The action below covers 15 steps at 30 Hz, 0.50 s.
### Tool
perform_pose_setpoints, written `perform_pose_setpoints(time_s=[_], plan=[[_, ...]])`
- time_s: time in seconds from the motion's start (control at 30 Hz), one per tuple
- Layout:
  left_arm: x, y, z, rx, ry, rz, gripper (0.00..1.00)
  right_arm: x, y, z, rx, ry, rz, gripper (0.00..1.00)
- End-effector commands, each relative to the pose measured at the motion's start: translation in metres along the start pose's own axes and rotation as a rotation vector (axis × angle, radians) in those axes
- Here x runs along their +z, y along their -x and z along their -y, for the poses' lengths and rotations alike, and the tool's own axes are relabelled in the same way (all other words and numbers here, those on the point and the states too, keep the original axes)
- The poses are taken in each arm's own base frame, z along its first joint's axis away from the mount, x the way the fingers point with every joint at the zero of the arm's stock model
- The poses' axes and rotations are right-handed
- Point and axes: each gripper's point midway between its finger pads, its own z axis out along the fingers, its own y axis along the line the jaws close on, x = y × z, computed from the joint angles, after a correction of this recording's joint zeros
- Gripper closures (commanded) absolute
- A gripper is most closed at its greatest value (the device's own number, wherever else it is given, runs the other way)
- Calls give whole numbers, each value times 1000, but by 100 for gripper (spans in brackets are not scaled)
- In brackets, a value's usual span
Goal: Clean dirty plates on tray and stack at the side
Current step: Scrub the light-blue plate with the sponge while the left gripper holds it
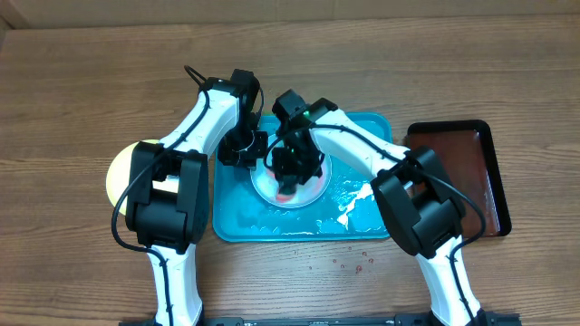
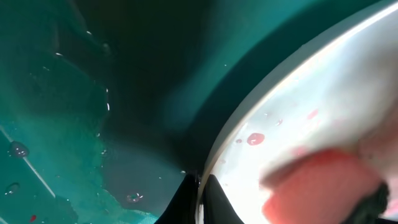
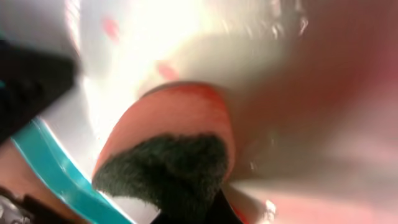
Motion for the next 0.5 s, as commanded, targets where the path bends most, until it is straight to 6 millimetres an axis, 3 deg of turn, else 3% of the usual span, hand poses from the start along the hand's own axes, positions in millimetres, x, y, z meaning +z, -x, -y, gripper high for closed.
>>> perform_pose_setpoints(time_s=[0.0,0.17,0.23,0.37,0.47], plan=[[-6,2,0,13,5,25,96,12,-2,53,73,-146,-43,96],[-6,2,0,13,6,25,96,-37,15,107,144,-403,106,96],[-6,2,0,14,9,26,96,-61,21,116,153,-455,178,96],[-7,2,0,15,9,27,96,-105,32,102,157,-371,304,96],[-12,2,1,16,6,41,96,-149,33,84,146,-250,400,96]])
